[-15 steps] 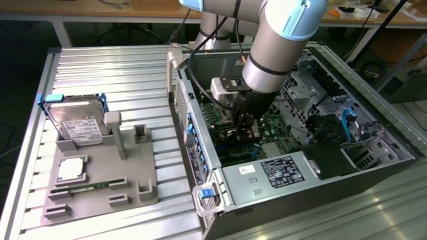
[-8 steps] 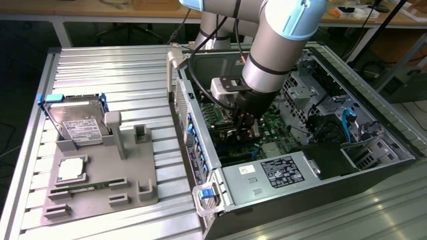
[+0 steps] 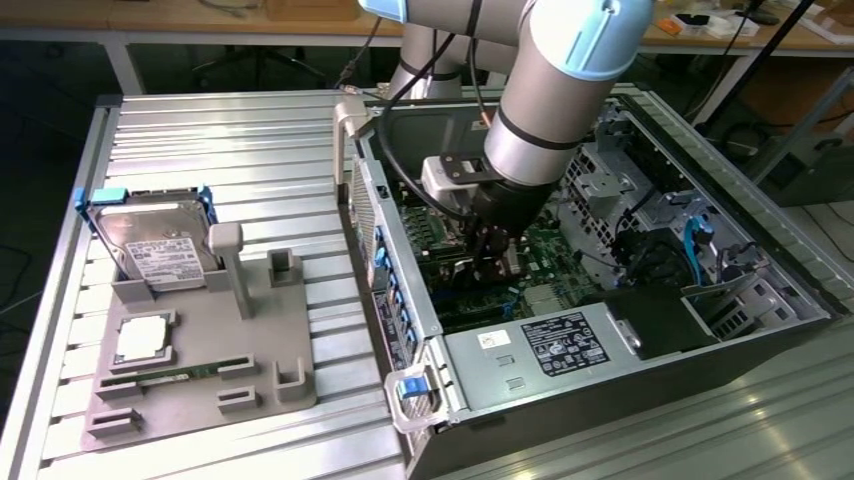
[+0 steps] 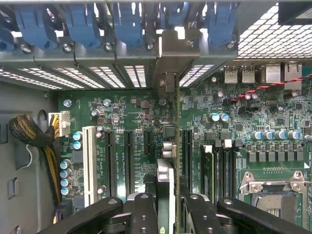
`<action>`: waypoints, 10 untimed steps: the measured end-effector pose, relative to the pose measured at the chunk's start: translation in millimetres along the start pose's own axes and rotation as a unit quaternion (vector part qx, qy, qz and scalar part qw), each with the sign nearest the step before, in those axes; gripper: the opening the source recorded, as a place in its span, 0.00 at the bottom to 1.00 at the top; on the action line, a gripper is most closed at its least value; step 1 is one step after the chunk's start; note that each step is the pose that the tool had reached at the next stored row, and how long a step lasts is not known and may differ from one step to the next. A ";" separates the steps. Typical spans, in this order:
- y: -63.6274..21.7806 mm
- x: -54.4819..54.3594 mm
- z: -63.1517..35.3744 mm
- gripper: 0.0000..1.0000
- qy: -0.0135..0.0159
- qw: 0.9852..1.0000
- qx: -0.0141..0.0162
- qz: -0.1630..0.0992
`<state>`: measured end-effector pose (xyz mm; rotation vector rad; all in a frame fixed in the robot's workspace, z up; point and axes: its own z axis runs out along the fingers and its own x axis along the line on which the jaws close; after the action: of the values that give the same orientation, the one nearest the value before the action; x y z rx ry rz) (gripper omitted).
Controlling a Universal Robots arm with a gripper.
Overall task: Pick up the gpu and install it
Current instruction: 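Insert the gpu into the slot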
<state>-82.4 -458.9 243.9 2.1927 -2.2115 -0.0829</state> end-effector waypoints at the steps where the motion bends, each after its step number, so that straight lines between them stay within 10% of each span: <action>1: 0.0 0.0 0.0 0.27 0.000 1.000 0.000 -0.002; 10: 0.1 0.0 0.6 0.27 0.000 1.000 0.000 -0.005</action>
<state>-82.5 -458.9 243.2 2.2035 -2.2023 -0.0834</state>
